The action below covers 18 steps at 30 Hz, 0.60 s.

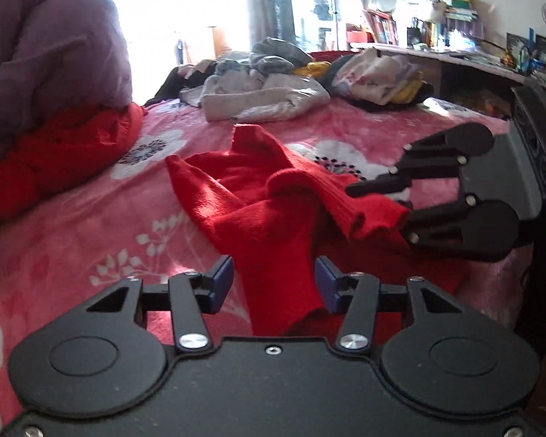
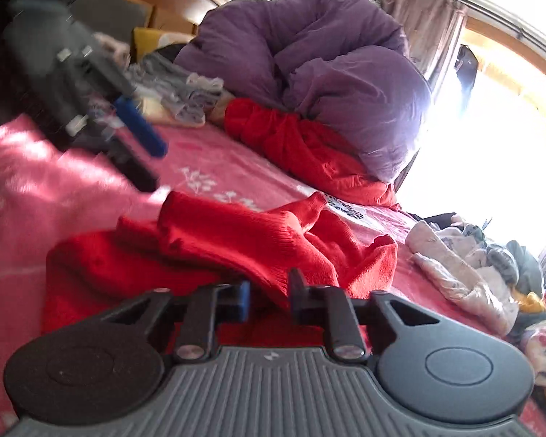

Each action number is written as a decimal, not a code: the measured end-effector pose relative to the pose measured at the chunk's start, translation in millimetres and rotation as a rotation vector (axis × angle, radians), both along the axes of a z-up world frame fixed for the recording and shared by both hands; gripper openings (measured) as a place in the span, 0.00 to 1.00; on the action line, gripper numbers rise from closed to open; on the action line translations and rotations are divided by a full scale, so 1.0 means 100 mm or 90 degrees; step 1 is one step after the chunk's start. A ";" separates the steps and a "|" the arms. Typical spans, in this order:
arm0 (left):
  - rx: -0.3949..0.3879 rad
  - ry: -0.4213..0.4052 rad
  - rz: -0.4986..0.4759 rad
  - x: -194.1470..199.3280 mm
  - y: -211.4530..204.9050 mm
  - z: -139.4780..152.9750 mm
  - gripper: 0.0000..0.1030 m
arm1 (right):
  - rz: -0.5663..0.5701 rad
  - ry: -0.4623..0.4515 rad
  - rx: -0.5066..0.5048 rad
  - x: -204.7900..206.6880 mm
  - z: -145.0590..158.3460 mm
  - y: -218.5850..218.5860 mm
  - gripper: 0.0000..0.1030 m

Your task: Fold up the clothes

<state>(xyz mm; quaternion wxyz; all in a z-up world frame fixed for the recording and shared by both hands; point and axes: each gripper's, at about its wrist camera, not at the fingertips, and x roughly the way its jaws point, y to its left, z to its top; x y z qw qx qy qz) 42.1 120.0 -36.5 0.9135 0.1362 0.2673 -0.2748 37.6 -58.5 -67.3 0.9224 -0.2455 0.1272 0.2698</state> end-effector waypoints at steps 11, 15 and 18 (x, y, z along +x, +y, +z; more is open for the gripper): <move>0.140 0.006 0.000 0.10 -0.36 -0.25 0.17 | -0.082 0.100 0.180 0.33 0.13 -0.46 0.08; 0.105 -0.044 0.076 0.17 -0.31 -0.14 0.07 | -0.117 0.153 0.264 0.47 0.09 -0.72 0.08; 0.058 -0.071 0.139 0.25 -0.25 0.00 0.07 | -0.135 0.196 0.343 0.57 0.05 -0.92 0.08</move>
